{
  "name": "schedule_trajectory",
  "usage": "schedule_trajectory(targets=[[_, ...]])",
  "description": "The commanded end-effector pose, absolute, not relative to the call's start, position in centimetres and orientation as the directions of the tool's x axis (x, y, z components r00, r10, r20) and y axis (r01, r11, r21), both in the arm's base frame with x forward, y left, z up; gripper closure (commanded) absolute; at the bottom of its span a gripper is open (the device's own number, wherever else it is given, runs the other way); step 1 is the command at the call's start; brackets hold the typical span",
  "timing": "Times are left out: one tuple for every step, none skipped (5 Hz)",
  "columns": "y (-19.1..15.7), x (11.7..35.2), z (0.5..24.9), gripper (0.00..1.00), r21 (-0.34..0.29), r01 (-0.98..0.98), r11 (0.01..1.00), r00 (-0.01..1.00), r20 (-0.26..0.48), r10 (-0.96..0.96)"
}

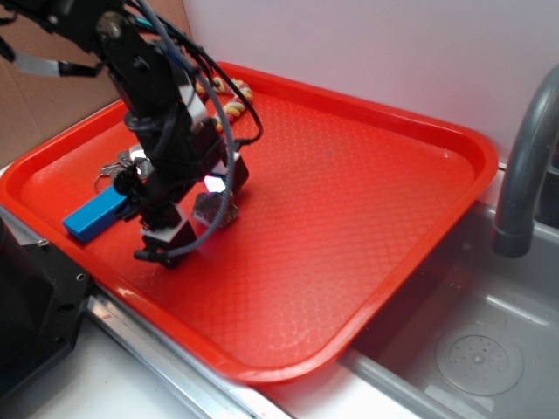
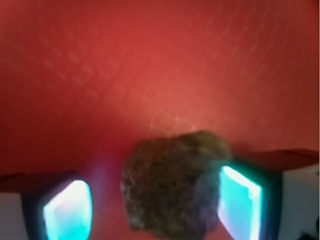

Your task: Grab the rock.

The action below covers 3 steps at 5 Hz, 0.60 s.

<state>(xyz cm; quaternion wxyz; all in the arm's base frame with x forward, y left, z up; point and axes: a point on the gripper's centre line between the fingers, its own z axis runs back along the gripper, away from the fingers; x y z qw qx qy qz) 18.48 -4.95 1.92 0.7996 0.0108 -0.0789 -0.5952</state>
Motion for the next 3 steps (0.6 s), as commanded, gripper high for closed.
schedule_trajectory(targets=[[-5.8,18.9,1.8,1.00,0.136,0.945,0.297,0.282,0.121,-0.952],[-5.6,19.3,2.0,1.00,0.141,0.929,0.342,0.330,0.105,-0.938],[-4.7,19.6,5.9,1.00,0.165,0.812,0.560,0.549,0.108,-0.829]])
